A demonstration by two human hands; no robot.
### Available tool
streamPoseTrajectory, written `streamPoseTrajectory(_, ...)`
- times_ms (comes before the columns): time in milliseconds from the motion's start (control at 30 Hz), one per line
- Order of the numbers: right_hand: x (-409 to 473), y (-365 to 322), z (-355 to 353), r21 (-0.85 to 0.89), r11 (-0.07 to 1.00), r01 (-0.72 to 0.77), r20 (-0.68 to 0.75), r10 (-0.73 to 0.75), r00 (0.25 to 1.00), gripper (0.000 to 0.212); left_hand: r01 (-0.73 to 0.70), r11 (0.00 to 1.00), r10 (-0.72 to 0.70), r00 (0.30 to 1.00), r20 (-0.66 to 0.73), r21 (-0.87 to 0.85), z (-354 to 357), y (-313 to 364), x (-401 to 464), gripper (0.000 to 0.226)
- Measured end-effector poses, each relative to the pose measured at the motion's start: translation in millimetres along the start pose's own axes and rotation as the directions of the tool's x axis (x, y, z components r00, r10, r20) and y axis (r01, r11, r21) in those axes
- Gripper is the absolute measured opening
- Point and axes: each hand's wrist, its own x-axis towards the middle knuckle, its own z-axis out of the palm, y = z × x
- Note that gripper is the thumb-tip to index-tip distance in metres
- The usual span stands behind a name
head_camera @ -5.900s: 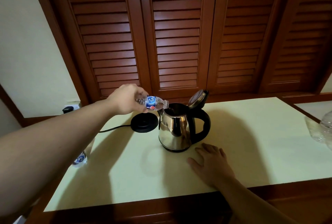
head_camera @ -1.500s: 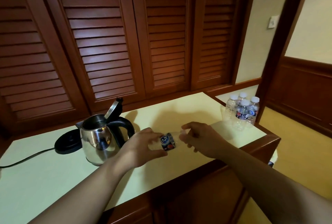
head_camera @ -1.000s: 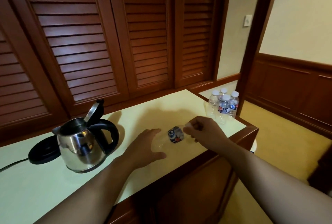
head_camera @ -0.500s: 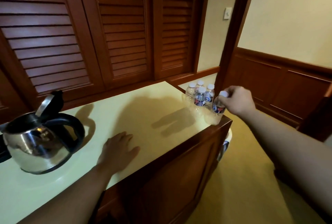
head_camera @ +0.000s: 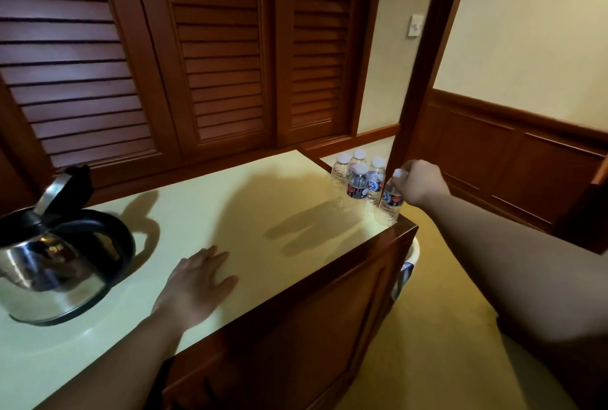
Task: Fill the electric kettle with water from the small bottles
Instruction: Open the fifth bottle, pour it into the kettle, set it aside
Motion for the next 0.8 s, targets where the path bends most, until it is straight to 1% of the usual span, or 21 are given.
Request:
streamPoseTrajectory(133, 5.6, 0.0, 2.8, -0.034, 0.999, 0.024, 0.004, -0.024, 1.0, 0.045, 0.002, 1.0, -0.002, 1.0, -0.021, -0.018, 2.2, -3.4, 0.0, 0.068)
streamPoseTrajectory(333, 12.7, 1.8, 6.4, -0.025, 1.0, 0.003, 0.01, -0.003, 1.0, 0.043, 0.0, 0.999, -0.002, 0.999, -0.043, -0.041, 4.4, -5.0, 0.1, 0.066)
streamPoseTrajectory(467, 11.6, 2.3, 4.6, -0.045, 0.999, -0.006, 0.009, 0.006, 1.0, 0.06, 0.004, 0.999, -0.006, 0.999, -0.042, -0.053, 5.7, -5.6, 0.1, 0.067)
streamPoseTrajectory(533, 7.8, 0.9, 2.4, -0.065, 0.998, -0.002, -0.021, 0.0, 1.0, 0.065, 0.004, 0.998, -0.006, 0.999, -0.041, -0.055, 6.4, -7.2, 0.1, 0.068)
streamPoseTrajectory(600, 0.9, 0.0, 1.4, -0.124, 0.992, 0.036, -0.093, -0.048, 0.995, 0.066, 0.003, 0.999, -0.006, 0.999, -0.045, -0.052, 6.5, -6.2, -0.3, 0.068)
streamPoseTrajectory(700, -18.9, -7.5, 3.0, -0.248, 0.957, 0.148, -0.212, -0.203, 0.956, 0.063, 0.008, 0.998, -0.012, 0.998, -0.054, -0.066, 5.4, -3.2, -1.3, 0.065)
streamPoseTrajectory(733, -27.5, -12.4, 5.0, -0.277, 0.943, 0.184, -0.227, -0.25, 0.941, 0.061, 0.003, 0.998, -0.007, 0.998, -0.059, -0.065, 5.0, -2.7, -1.2, 0.065)
streamPoseTrajectory(800, -42.7, -22.1, 14.7, -0.28, 0.925, 0.257, -0.209, -0.32, 0.924, 0.057, 0.012, 0.997, -0.016, 0.999, -0.052, -0.078, 3.7, -2.3, -1.1, 0.068)
